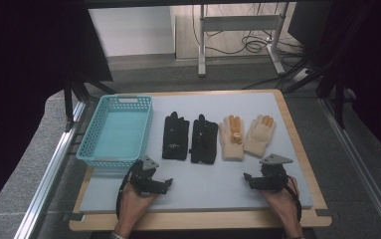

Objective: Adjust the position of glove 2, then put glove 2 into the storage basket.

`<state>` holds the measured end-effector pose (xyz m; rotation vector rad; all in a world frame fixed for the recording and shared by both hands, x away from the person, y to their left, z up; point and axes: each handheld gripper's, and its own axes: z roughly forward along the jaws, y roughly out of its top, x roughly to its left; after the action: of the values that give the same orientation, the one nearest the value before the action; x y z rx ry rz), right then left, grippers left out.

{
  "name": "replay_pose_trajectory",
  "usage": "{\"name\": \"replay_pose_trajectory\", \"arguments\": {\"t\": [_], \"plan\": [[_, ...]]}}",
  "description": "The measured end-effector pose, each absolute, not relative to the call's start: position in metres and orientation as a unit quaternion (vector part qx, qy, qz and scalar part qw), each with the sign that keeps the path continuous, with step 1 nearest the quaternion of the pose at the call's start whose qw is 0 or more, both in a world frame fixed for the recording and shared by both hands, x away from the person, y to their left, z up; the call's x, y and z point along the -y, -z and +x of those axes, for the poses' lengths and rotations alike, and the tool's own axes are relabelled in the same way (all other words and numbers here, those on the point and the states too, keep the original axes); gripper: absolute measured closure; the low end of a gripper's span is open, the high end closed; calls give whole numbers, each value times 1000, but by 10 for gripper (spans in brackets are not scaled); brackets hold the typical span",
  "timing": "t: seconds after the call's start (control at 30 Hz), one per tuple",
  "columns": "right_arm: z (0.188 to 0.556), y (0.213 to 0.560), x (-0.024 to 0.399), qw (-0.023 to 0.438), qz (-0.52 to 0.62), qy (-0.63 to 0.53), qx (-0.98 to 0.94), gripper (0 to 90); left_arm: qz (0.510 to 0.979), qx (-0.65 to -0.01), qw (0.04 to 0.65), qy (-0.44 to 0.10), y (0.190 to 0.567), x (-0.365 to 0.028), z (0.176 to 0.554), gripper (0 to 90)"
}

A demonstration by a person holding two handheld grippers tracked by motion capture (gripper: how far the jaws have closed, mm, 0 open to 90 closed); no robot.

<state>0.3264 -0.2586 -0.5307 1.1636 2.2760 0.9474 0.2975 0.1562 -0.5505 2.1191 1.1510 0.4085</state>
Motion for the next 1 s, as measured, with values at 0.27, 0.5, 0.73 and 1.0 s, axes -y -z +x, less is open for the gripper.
{"name": "replay_pose_trajectory", "arguments": {"t": [0.27,0.5,0.73,1.0], "plan": [[327,526,257,197,416,-345,-818,173,814,-444,341,-156,551,-156,297,28],[330,517,250,193,407,-351,-821,195,813,-444,341,-156,551,-156,297,28],[337,508,237,178,397,-361,-825,209,814,-443,342,-156,551,-156,297,28],[351,498,218,179,384,-366,-829,208,814,-443,342,-156,551,-156,297,28]]}}
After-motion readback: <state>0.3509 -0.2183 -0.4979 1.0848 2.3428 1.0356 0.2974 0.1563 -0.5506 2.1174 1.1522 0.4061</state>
